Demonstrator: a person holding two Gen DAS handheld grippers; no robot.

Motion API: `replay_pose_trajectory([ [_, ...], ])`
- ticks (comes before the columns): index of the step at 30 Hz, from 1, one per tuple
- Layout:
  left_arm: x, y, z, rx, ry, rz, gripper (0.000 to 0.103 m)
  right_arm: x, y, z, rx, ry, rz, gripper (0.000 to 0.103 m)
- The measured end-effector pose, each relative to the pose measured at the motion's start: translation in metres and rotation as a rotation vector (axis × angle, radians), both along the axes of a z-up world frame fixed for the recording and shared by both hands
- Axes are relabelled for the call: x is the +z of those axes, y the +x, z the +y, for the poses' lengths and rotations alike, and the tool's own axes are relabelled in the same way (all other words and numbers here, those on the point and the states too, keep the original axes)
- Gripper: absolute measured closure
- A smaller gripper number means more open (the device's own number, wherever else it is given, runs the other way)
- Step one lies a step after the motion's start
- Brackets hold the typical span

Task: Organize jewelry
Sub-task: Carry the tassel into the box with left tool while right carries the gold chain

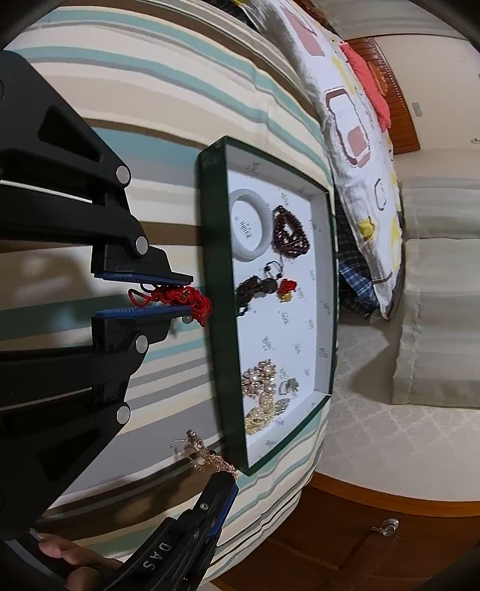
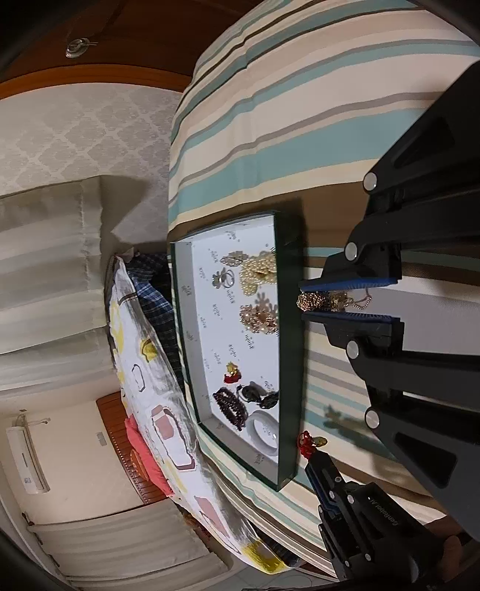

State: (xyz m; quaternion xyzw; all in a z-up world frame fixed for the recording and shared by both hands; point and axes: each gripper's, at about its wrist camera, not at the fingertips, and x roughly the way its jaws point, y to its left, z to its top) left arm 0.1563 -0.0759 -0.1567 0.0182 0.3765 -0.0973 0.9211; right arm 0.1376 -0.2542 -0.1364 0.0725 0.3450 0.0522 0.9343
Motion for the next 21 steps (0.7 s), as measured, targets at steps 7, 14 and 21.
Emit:
replay_pose_trajectory([
  [7,0.012,-0.002,0.004,0.006,-0.016,-0.028,0.092,0.011,-0.003,0.002,0.0,-0.004,-0.031,0.092],
  [14,0.028,-0.003,0.006,0.008,-0.036,-0.063,0.092,0.027,-0.006,0.002,0.002,-0.005,-0.074,0.092],
  [21,0.047,0.001,0.006,0.006,-0.062,-0.102,0.092,0.047,-0.002,0.003,0.006,-0.006,-0.122,0.092],
])
